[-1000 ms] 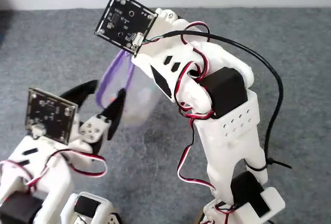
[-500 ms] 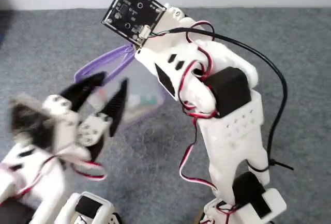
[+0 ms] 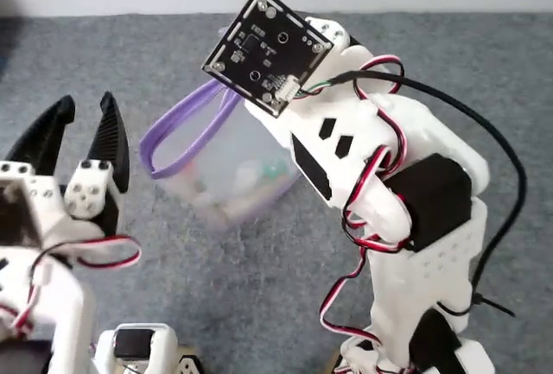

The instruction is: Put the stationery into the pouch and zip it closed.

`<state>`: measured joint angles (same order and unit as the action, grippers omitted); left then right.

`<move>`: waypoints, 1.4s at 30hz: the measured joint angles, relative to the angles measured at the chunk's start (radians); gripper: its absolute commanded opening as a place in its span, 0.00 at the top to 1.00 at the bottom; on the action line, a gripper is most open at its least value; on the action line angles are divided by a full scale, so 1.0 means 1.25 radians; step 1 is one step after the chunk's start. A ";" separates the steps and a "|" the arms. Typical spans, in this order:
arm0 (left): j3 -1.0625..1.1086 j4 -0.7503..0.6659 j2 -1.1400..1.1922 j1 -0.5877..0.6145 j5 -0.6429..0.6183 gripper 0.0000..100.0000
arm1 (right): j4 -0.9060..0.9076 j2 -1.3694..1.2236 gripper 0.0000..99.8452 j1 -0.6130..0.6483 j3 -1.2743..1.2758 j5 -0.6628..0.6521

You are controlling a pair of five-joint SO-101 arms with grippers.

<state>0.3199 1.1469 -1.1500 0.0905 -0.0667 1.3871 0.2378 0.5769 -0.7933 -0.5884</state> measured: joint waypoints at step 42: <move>-0.291 0.442 -0.001 -0.367 0.076 0.91 | 0.290 0.001 0.99 0.076 0.000 0.085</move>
<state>-0.0437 1.6993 -1.1515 -0.3682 0.0284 1.7492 0.2394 0.6720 -0.7933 -0.4826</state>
